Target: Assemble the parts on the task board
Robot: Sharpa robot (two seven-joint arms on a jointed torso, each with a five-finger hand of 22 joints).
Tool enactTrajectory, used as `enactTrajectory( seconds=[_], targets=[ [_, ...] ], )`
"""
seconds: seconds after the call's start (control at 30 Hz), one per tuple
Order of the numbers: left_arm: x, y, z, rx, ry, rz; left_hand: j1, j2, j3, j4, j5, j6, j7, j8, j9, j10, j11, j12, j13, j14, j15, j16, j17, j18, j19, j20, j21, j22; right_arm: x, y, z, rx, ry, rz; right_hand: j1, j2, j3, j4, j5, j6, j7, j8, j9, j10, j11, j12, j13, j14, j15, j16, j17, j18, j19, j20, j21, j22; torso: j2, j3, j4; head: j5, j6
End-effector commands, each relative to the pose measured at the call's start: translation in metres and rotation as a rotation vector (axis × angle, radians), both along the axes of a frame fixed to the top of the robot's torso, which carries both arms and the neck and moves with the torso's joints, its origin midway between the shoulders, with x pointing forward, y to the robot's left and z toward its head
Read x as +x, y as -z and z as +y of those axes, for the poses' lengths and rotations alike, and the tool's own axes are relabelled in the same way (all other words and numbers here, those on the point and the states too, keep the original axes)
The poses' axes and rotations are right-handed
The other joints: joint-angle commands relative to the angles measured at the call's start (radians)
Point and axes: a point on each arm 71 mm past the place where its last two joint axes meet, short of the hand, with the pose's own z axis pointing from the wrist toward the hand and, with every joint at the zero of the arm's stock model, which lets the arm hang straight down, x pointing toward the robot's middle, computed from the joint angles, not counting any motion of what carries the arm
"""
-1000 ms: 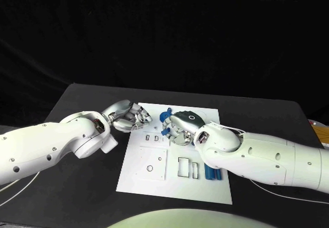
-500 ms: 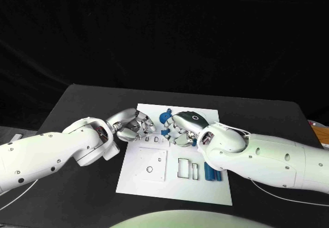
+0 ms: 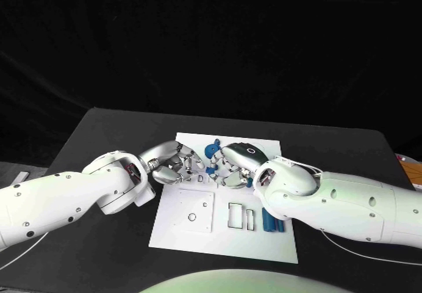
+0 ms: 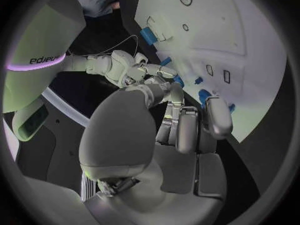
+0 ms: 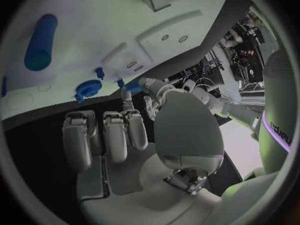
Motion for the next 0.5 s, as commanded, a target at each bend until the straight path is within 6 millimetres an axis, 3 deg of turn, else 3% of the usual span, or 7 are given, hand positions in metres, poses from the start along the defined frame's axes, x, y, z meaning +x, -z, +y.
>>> enactTrajectory(
  seconds=[0.03, 0.17, 0.5],
  targets=[
    [-0.0012, -0.0015, -0.0032, -0.004, 0.020, -0.023, -0.001, 0.007, 0.007, -0.002, 0.001, -0.013, 0.000, -0.012, -0.005, 0.005, -0.008, 0.008, 0.004, 0.036, -0.011, 0.006, 0.060, -0.022, 0.010, -0.001, 0.006, 0.008, -0.0004, 0.0008, 0.0002, -0.014, 0.000, 0.012, -0.009, -0.002, -0.005, 0.003, -0.003, 0.010, -0.012, 0.000, 0.010, 0.018, -0.003, 0.003, 0.151, 0.090, -0.006, 0.003, 0.188, -0.006, 0.089, -0.008, 0.006, 0.252, 0.000, -0.0005, -0.0003, -0.002, -0.001],
    [-0.0013, -0.0016, -0.0043, -0.006, 0.022, -0.025, 0.000, 0.007, 0.012, -0.007, 0.001, -0.022, -0.009, -0.028, -0.012, 0.008, -0.019, 0.016, 0.012, 0.038, -0.020, 0.007, 0.064, -0.024, 0.019, -0.008, 0.015, 0.023, -0.0005, 0.0009, 0.0004, -0.017, 0.000, 0.013, -0.009, -0.003, -0.006, 0.003, -0.004, 0.010, -0.012, 0.000, 0.010, 0.018, -0.003, 0.004, 0.151, 0.090, -0.006, 0.003, 0.187, -0.006, 0.090, -0.008, 0.007, 0.253, 0.000, -0.0004, -0.0002, -0.003, -0.001],
    [-0.0018, 0.0005, -0.0064, 0.013, 0.038, -0.006, 0.001, 0.020, 0.029, -0.011, 0.003, -0.004, -0.007, -0.030, -0.014, 0.025, -0.019, 0.043, 0.049, 0.041, -0.023, 0.009, 0.068, -0.027, 0.027, -0.014, 0.024, 0.038, -0.0012, -0.0002, 0.0012, -0.010, -0.001, 0.005, -0.008, -0.003, -0.006, 0.003, -0.003, 0.010, -0.013, 0.000, 0.010, 0.020, -0.004, 0.005, 0.153, 0.090, -0.006, 0.003, 0.188, -0.007, 0.090, -0.008, 0.008, 0.253, 0.000, -0.0005, 0.0005, -0.004, -0.003]
  ],
)
